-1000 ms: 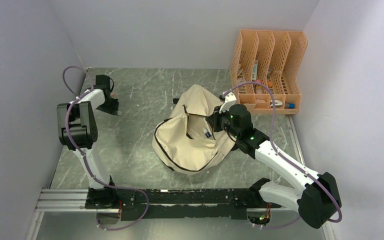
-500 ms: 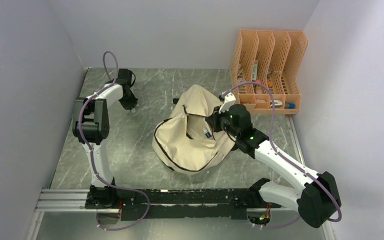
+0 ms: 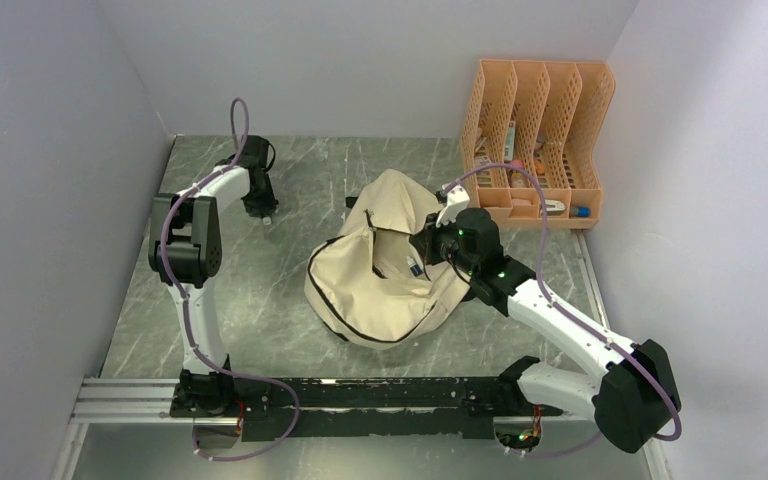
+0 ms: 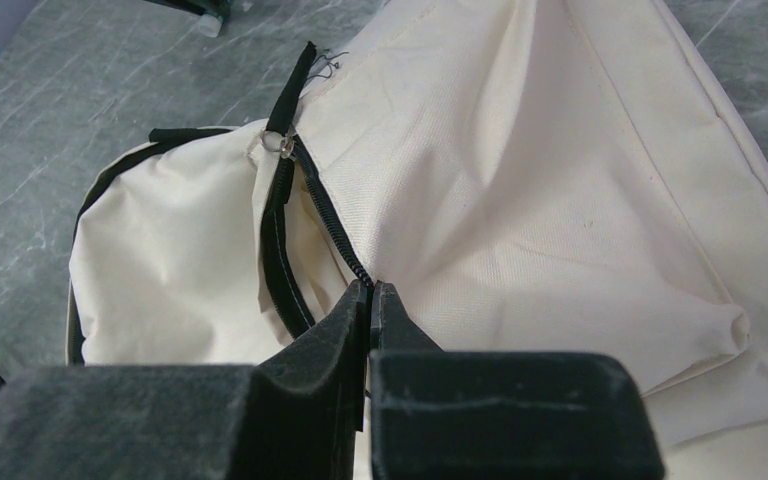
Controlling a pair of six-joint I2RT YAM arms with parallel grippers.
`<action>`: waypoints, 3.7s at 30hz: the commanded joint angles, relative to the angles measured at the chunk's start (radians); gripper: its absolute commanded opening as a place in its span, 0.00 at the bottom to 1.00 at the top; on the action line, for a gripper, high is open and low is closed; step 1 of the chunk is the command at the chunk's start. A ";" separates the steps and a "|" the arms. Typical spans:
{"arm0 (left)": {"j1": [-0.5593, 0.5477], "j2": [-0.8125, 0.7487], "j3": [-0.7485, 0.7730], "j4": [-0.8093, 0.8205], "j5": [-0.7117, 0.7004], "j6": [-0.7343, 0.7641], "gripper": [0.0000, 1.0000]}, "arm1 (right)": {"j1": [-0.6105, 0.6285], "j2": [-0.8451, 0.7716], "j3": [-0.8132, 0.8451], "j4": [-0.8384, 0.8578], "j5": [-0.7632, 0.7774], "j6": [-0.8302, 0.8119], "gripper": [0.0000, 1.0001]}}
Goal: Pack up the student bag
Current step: Move the stationery to the center of the board, then pick up the stationery from the center of the board, then place the stationery in the student bag.
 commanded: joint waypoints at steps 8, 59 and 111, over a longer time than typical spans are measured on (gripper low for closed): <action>-0.006 0.085 -0.044 -0.060 0.071 0.039 0.32 | -0.003 -0.018 0.002 0.008 -0.003 0.010 0.00; -0.505 -0.887 -0.687 0.809 0.740 -0.109 0.05 | -0.005 0.008 0.090 0.068 0.189 -0.007 0.00; -0.713 -0.342 -0.376 0.702 0.208 -0.423 0.44 | -0.005 -0.028 0.008 0.147 0.133 0.050 0.00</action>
